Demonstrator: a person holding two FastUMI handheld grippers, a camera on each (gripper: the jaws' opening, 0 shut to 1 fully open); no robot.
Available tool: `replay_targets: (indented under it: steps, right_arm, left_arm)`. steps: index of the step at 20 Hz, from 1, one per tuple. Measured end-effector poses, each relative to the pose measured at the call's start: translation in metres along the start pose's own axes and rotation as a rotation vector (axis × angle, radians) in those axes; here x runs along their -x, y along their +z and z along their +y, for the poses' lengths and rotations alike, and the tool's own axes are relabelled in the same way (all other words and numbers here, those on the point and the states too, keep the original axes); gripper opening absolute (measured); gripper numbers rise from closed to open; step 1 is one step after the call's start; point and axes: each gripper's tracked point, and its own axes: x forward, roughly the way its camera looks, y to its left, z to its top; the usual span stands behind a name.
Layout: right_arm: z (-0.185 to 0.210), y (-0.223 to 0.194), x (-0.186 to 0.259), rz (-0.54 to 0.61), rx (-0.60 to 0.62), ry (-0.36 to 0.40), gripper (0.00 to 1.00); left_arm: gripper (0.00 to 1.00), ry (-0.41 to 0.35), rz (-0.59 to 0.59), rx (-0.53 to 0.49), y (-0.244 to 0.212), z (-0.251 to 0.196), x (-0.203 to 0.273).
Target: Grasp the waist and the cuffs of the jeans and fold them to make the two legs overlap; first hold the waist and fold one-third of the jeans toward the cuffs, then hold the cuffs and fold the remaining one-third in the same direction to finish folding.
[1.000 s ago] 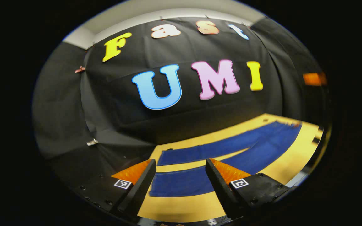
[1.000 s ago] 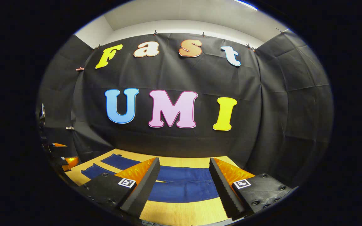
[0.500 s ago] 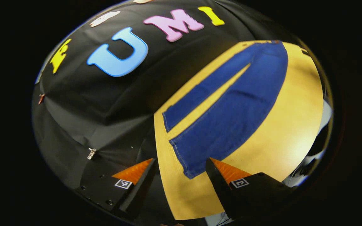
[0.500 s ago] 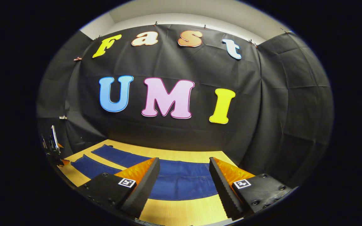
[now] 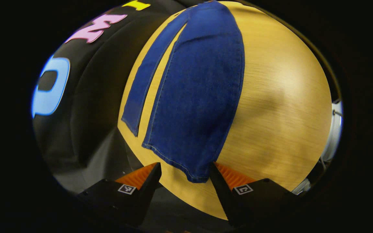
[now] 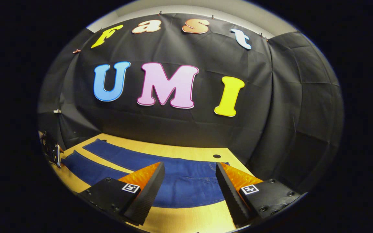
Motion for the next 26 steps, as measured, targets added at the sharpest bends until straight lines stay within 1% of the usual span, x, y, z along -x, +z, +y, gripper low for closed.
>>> replay_targets:
  steps: [3, 4, 5, 6, 8, 9, 10, 11, 12, 14, 15, 16, 19, 22, 25, 26]
  right_arm:
    - [-0.023, -0.016, -0.02, 0.032, 0.015, -0.026, 0.96]
    - [-0.031, -0.019, -0.027, 0.04, 0.028, -0.033, 0.97]
    - [-0.04, -0.022, -0.036, 0.041, 0.044, -0.039, 0.97]
    - [-0.049, -0.023, -0.044, 0.042, 0.063, -0.047, 0.97]
    - [-0.067, -0.025, -0.06, 0.039, 0.119, -0.053, 0.97]
    - [-0.076, -0.026, -0.068, 0.034, 0.157, -0.054, 0.97]
    - [-0.084, -0.028, -0.076, 0.032, 0.194, -0.051, 0.97]
    - [-0.092, -0.031, -0.083, 0.031, 0.233, -0.045, 0.97]
    - [-0.1, -0.032, -0.089, 0.03, 0.278, -0.037, 0.97]
    - [-0.123, -0.036, -0.103, 0.035, 0.376, -0.036, 0.97]
    - [-0.135, -0.039, -0.109, 0.043, 0.416, -0.039, 0.97]
    - [-0.148, -0.042, -0.115, 0.054, 0.45, -0.041, 0.97]
    - [-0.181, -0.058, -0.13, 0.099, 0.595, -0.012, 0.97]
    - [-0.214, -0.075, -0.138, 0.157, 0.828, 0.059, 0.97]
    - [-0.249, -0.107, -0.134, 0.231, 1.028, 0.13, 0.97]
    - [-0.255, -0.12, -0.132, 0.268, 1.087, 0.173, 0.97]
  left_arm:
    - [0.93, -0.02, 0.007, 0.005, 0.006, 0.006, -0.012]
    - [0.82, -0.018, 0.006, 0.003, 0.007, 0.006, -0.015]
    - [0.8, -0.018, 0.01, 0.001, 0.006, 0.006, -0.017]
    - [0.7, -0.022, 0.019, 0.002, 0.007, 0.005, -0.018]
    - [0.46, -0.039, 0.037, 0.022, 0.007, 0.003, -0.024]
    - [0.45, -0.046, 0.047, 0.035, 0.007, 0.004, -0.028]
    - [0.24, -0.057, 0.051, 0.047, 0.009, 0.004, -0.034]
    - [0.26, -0.064, 0.054, 0.054, 0.007, 0.006, -0.036]
    - [0.18, -0.069, 0.058, 0.059, 0.008, 0.005, -0.038]
    - [0.09, -0.073, 0.059, 0.075, 0.01, 0.009, -0.038]
    - [0.0, -0.082, 0.061, 0.088, 0.009, 0.007, -0.038]
    - [0.06, -0.093, 0.063, 0.105, 0.009, 0.007, -0.038]
    - [0.06, -0.122, 0.076, 0.126, 0.01, 0.006, -0.036]
    - [0.06, -0.123, 0.077, 0.127, 0.011, 0.006, -0.035]
    - [0.06, -0.114, 0.078, 0.116, 0.01, 0.006, -0.037]
    - [0.06, -0.115, 0.08, 0.116, 0.01, 0.006, -0.037]
